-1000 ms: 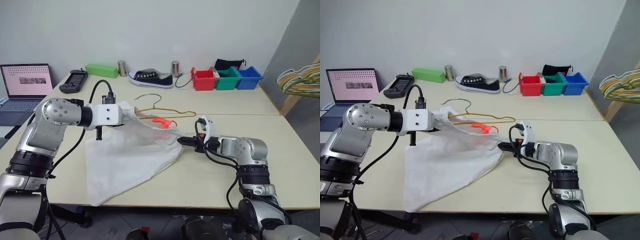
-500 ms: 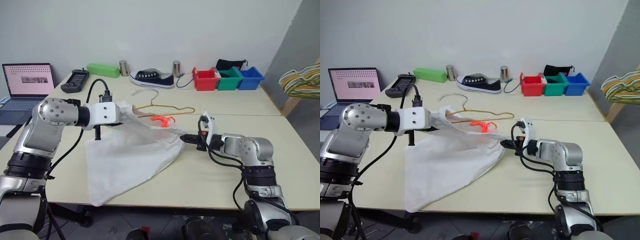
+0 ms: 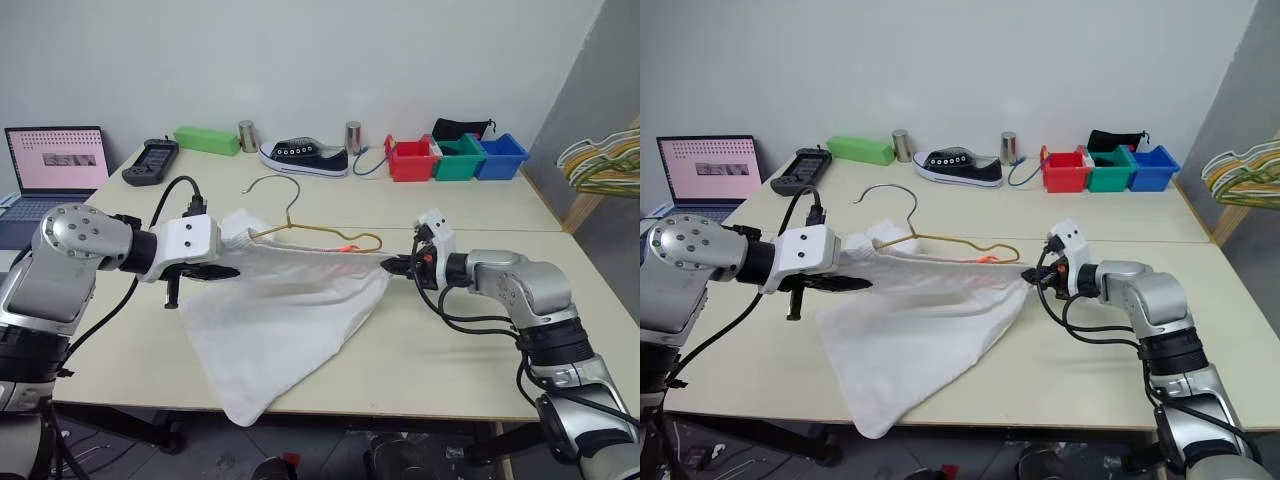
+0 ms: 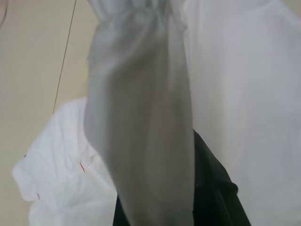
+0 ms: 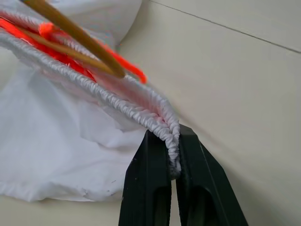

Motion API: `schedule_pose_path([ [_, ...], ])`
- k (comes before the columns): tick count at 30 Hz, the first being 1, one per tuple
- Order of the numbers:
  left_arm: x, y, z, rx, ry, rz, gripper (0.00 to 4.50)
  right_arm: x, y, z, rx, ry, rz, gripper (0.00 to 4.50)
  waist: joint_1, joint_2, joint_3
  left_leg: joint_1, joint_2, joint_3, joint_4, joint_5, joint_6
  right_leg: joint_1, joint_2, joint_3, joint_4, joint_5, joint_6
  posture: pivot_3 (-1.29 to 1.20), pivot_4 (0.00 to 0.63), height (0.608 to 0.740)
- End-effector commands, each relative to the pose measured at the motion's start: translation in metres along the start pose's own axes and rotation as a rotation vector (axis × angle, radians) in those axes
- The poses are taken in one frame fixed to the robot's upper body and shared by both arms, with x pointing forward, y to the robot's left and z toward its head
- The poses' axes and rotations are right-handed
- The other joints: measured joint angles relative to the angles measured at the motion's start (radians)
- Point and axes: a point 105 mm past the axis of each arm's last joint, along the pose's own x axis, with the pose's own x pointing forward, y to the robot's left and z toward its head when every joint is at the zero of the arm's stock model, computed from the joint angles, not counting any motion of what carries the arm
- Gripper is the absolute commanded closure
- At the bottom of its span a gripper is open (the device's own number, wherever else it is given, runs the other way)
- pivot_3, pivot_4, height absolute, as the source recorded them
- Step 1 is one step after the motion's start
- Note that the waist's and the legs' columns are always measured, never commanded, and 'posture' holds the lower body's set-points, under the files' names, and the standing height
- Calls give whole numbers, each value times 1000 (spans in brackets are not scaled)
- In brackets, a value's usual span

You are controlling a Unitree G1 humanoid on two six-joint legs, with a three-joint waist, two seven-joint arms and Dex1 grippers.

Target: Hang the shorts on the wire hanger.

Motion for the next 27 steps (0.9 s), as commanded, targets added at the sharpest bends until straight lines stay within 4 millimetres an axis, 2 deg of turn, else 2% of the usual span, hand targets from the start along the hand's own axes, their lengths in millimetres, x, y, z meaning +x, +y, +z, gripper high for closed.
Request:
schedule_pose_path([
  [1,-14,6,-7,35,72,40,4439,-15,-10,20,-86,-20,-53,4479,0,0,0,0,0,0,0,0,0,0,0,0,0,0,0,-140,0,740],
  [8,-14,1,-25,94,173,-2,4439,-26,-17,51,-225,-38,-110,4479,-1,0,0,0,0,1,0,0,0,-1,0,1,0,0,0,-159,0,740],
  [11,-10,7,-27,117,185,28,4439,-31,-10,70,-323,-48,-111,4479,-1,0,0,0,0,1,0,0,0,-1,0,1,-1,0,0,-169,0,740],
  [15,7,29,-15,160,129,158,4439,-29,28,100,-431,-106,-24,4479,0,0,0,0,0,1,0,0,0,-1,0,1,-1,0,0,-191,0,740],
  [17,22,41,-1,164,73,224,4439,-21,56,112,-479,-143,42,4479,0,0,0,0,0,1,0,0,0,-1,0,1,-1,0,0,-201,0,740],
  [21,42,48,19,164,-5,260,4439,-12,85,118,-519,-168,93,4479,-4,0,-2,0,0,0,0,0,0,-1,0,1,0,0,0,-206,0,740],
  [23,52,50,32,168,-50,270,4439,-10,88,117,-552,-158,82,3913,-5,0,-2,-1,0,-1,0,0,0,-1,0,1,0,0,0,-213,0,740],
  [24,54,51,36,168,-65,278,4439,-9,86,116,-564,-152,68,3780,-6,0,-2,-1,0,-1,0,0,0,-1,-1,1,0,0,0,-213,0,740],
  [27,57,51,41,168,-83,281,4439,-10,77,114,-599,-124,25,3076,-10,0,-2,-1,-1,-2,0,0,0,-1,-1,1,0,0,0,-220,0,740],
])
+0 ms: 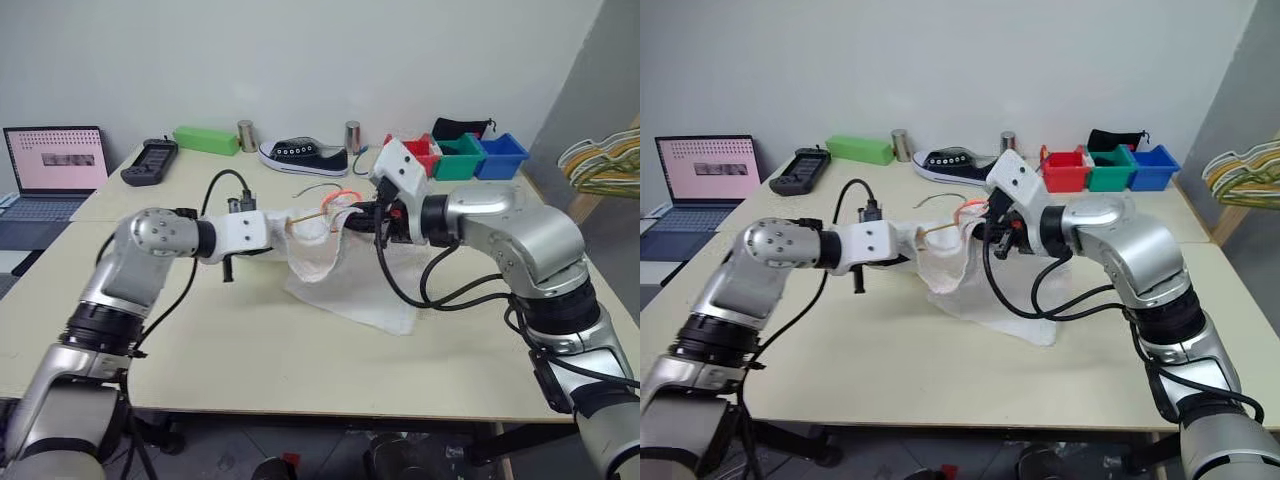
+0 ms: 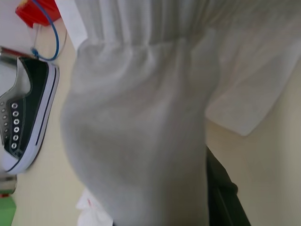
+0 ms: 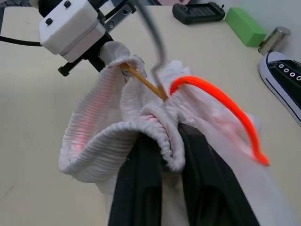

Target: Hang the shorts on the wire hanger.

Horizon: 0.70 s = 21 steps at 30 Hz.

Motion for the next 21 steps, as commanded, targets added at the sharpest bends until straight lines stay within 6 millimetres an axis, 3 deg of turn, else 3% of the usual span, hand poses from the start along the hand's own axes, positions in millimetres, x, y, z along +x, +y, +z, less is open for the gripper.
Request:
schedule_pose_path([
  [1,-5,15,18,47,-39,57,4439,-7,-10,8,-108,13,-59,2834,-5,0,0,0,0,0,0,0,0,0,0,0,0,0,0,-220,0,740],
  [8,-8,9,11,46,-27,43,4439,-25,-28,0,-243,97,-124,1008,-21,0,0,0,0,0,0,0,0,0,0,0,0,0,0,-224,3,740],
  [12,-9,8,21,44,-78,29,4439,-28,-41,-31,-389,244,-146,165,-25,0,0,0,0,0,0,0,0,0,0,0,0,0,0,-225,2,740],
  [17,-11,5,33,78,-125,-2,4439,-19,-44,-58,-431,316,-81,28,-34,0,0,0,0,1,0,0,0,0,0,0,0,0,0,-212,1,740],
  [21,-13,0,44,82,-175,-33,4439,-10,-52,-66,-454,332,-69,28,-48,0,0,0,0,0,0,0,0,1,0,0,0,0,0,-196,0,740],
])
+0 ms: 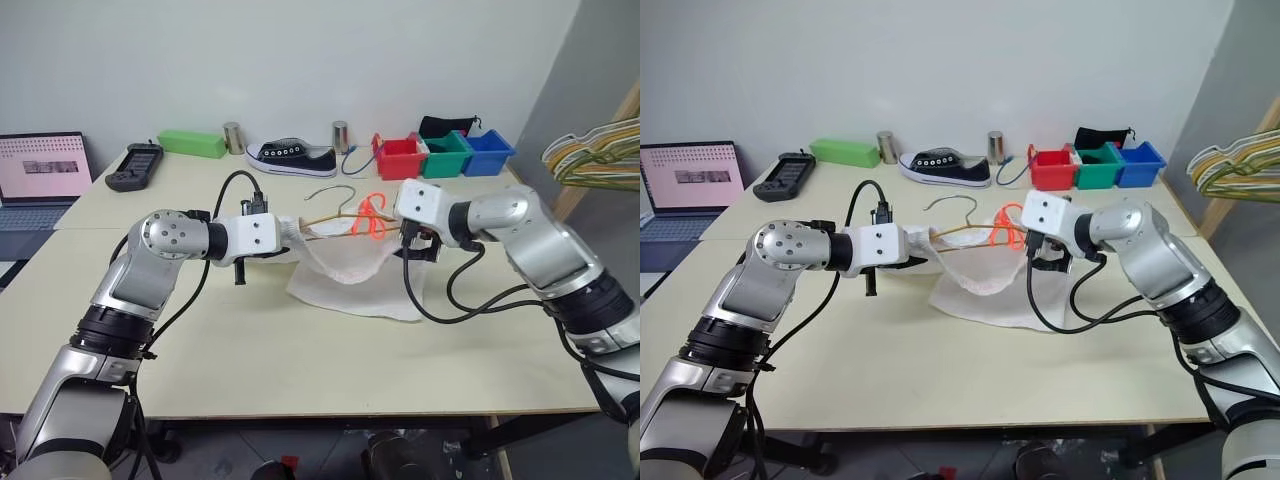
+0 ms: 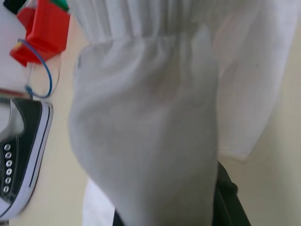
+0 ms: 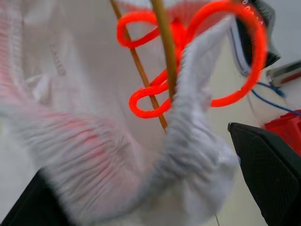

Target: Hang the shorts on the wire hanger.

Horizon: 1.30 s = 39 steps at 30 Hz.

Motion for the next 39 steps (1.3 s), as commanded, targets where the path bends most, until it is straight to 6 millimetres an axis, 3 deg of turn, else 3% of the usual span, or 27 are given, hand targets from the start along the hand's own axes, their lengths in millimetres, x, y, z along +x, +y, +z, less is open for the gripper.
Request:
schedule_pose_path([
  [1,-10,6,24,50,-84,12,4439,4,-11,3,-77,-3,-15,28,-4,0,0,0,0,0,0,0,0,0,0,0,0,0,0,-196,0,740],
  [4,-10,1,25,57,-85,-3,4439,8,-14,1,-102,3,-4,28,-7,1,0,1,0,-1,0,0,0,0,0,0,0,0,0,-196,0,740],
  [7,-11,0,21,69,-63,0,4439,9,-16,-1,-109,2,5,498,-4,1,0,1,0,-2,0,0,0,1,0,-1,0,0,0,-176,0,740],
  [21,-16,5,22,116,-59,8,4439,6,-16,-17,-122,41,23,3838,0,1,0,1,0,-3,0,0,0,1,0,-1,0,0,0,-175,0,740],
  [24,-17,9,25,147,-62,14,4439,5,-15,-21,-114,50,28,4367,0,1,0,1,0,-3,0,0,0,1,0,-1,0,0,0,-177,0,740],
  [32,-16,19,26,251,-51,30,4439,3,-14,-23,-67,44,27,4436,-1,1,0,1,0,-2,0,0,0,2,0,-1,0,0,0,-187,0,740],
  [34,-17,21,27,236,-65,29,3785,3,-14,-21,-27,29,21,4500,-1,1,0,1,0,-2,0,0,0,2,0,-1,0,0,0,-187,0,740],
  [35,-17,21,28,231,-70,29,3710,3,-14,-21,-15,25,19,4500,-1,1,0,1,0,-3,0,0,0,2,0,-1,0,0,0,-187,0,740],
  [39,-26,27,31,174,-111,45,2729,0,-9,-23,65,15,15,4500,-2,1,0,1,-1,-3,0,0,0,2,-1,-1,0,0,0,-187,0,740],
])
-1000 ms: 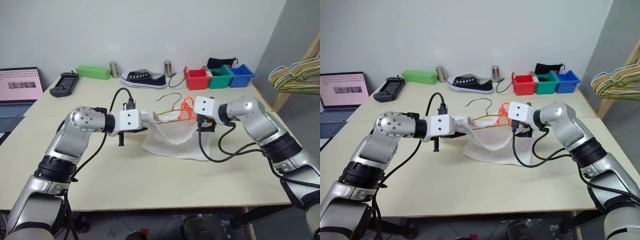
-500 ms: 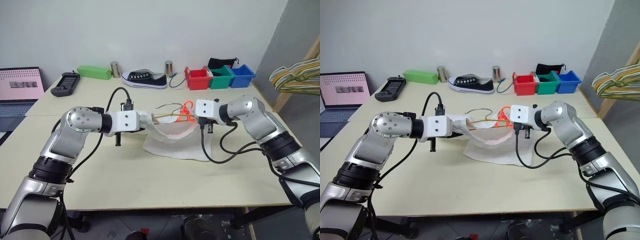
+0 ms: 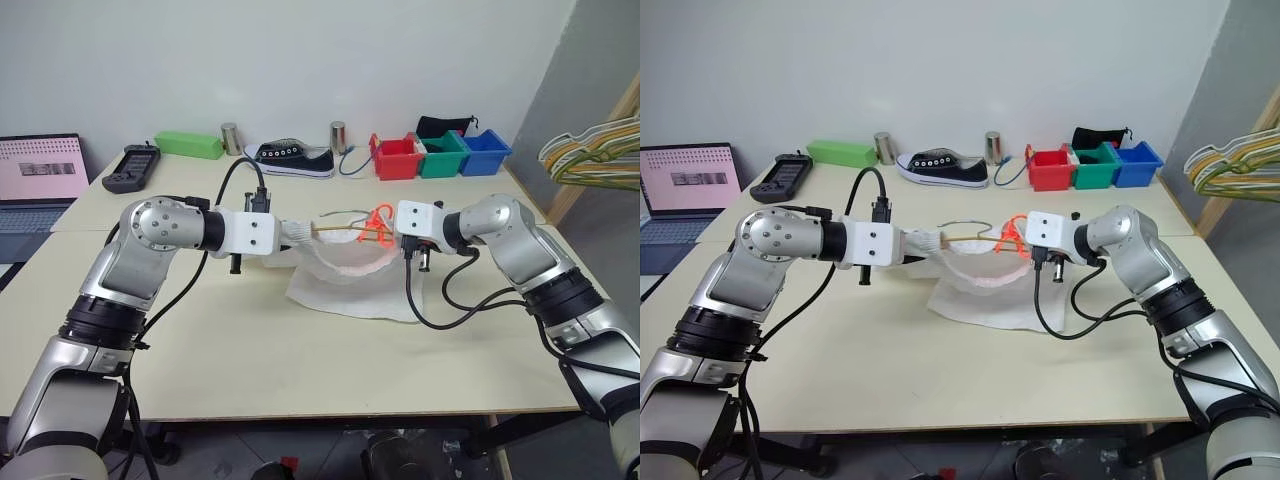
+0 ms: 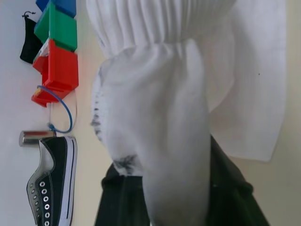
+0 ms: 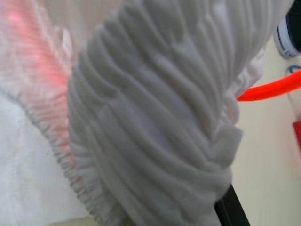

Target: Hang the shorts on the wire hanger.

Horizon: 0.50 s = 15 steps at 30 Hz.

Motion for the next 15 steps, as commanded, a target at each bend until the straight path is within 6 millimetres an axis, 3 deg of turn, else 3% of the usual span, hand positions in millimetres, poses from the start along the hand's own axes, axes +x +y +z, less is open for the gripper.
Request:
schedule_pose_path([
  [1,-18,19,16,-19,-75,57,2608,-14,-10,5,68,-37,-68,4500,-1,0,0,0,0,0,0,0,0,0,0,0,0,0,0,-187,0,740],
  [12,-50,47,28,-173,-173,175,116,-13,6,-7,212,-26,-93,4500,2,0,0,0,0,-1,1,0,0,1,0,-1,0,0,0,-195,0,740],
  [15,-54,50,33,-246,-221,195,26,-13,13,-13,301,-33,-105,4500,0,0,0,0,0,0,1,0,0,1,0,-1,0,0,0,-210,0,740],
])
